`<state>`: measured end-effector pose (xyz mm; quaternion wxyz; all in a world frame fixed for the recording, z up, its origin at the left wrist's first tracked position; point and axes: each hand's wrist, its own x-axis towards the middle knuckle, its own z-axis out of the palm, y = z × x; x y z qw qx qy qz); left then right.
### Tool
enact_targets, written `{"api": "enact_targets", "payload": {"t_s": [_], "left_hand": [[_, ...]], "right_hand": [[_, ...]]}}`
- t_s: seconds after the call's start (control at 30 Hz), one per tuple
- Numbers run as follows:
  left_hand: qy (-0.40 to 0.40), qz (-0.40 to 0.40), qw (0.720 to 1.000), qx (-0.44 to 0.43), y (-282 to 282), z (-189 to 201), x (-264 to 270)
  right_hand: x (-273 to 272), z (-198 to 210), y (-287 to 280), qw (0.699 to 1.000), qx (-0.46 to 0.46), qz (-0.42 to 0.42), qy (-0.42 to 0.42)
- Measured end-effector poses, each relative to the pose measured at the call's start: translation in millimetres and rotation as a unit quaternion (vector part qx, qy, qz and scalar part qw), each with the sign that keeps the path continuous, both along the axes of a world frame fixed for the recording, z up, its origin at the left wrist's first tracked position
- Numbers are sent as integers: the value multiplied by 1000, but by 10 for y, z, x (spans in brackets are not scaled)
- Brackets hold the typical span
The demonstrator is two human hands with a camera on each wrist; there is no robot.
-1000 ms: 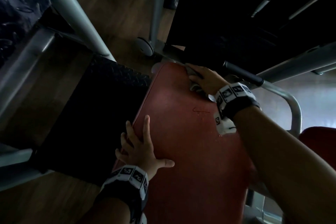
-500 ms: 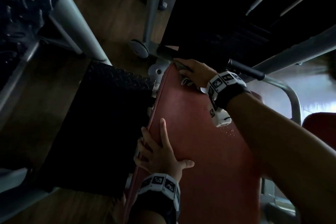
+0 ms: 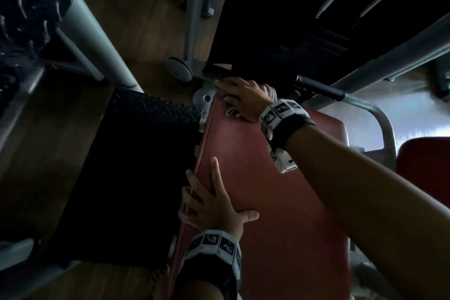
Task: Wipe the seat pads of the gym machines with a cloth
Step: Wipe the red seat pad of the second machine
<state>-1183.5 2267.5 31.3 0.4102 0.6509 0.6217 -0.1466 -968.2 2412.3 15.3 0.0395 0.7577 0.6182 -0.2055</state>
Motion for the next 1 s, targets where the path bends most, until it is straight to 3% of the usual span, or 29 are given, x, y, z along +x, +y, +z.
{"api": "enact_targets", "payload": {"t_s": [0.1,0.3,0.4,0.5,0.6,0.77,0.9,1.0], "left_hand": [[8,-9,1000,3,-2,19,0],[17,-26,999,12,-9,48,-1],[29,-32,999,18,-6,75,15],[44,-34,998,17,0,116,33],[44,-37,998,16,2,146,36],[43,-42,998,23,-11,153,32],[36,-40,998,30,-17,131,29],[31,-39,998,33,-25,108,22]], "right_hand": [[118,28,-133,1000,14,4,-5],[949,151,-1250,985,18,-166,-32],[1076,167,-1919,968,27,-244,-54],[793,165,-2401,955,6,-294,-28],[306,87,-2718,956,35,-288,-33],[-409,156,-2760,957,36,-289,-17],[-363,130,-2699,974,58,-220,-5],[-130,135,-2601,967,56,-247,-6]]}}
